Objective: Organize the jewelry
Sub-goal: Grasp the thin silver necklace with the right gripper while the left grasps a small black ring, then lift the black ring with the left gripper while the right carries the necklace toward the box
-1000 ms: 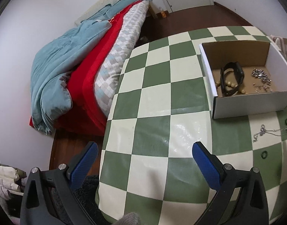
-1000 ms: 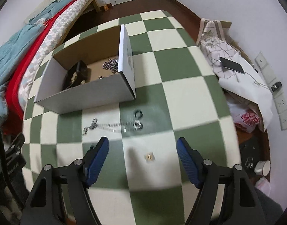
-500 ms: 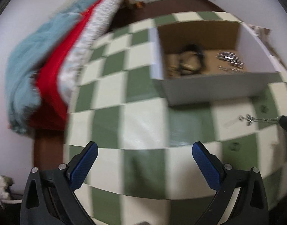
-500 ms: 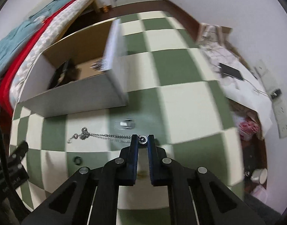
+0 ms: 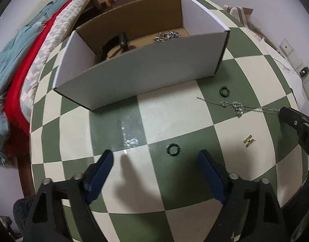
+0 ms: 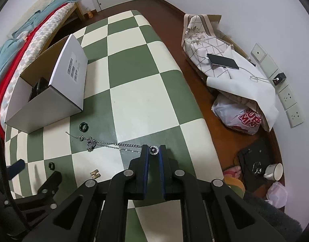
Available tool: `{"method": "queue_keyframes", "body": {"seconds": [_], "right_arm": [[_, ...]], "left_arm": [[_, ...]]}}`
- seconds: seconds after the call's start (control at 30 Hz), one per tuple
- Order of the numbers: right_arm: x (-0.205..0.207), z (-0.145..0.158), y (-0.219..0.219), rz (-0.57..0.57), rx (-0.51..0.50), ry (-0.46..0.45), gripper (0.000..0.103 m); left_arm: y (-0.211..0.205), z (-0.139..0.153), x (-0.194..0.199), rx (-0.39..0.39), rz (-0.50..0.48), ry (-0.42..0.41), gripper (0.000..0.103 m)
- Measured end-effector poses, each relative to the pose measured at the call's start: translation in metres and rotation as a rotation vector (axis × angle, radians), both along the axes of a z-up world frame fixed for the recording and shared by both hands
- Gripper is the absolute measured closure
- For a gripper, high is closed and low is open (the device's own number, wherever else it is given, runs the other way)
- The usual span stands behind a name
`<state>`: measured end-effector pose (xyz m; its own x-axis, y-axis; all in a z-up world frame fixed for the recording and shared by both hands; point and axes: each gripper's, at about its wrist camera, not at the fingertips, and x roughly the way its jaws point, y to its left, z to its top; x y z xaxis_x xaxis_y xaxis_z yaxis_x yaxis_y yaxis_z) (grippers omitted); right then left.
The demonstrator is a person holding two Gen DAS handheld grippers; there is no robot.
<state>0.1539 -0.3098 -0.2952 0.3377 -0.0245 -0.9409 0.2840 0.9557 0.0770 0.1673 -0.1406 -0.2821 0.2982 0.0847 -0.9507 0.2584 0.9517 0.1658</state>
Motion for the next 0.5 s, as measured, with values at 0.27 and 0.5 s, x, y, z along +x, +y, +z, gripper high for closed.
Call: {"method": "queue_keyframes", "body": {"seconds": [0.27, 0.5], "right_arm": [[-0.0005, 0.0004, 0.0003, -0.013, 0.004, 0.002, 0.093], [-0.0019, 0.0032, 0.0, -0.007, 0.002, -0.003, 0.093]], "left_arm": [[-0.0087, 0.0044, -0.0037, -0.066, -0.048, 0.004, 0.079], [-0.0106, 0.0033, -0.0015, -0.06, -0.06, -0.003, 0.093]]}}
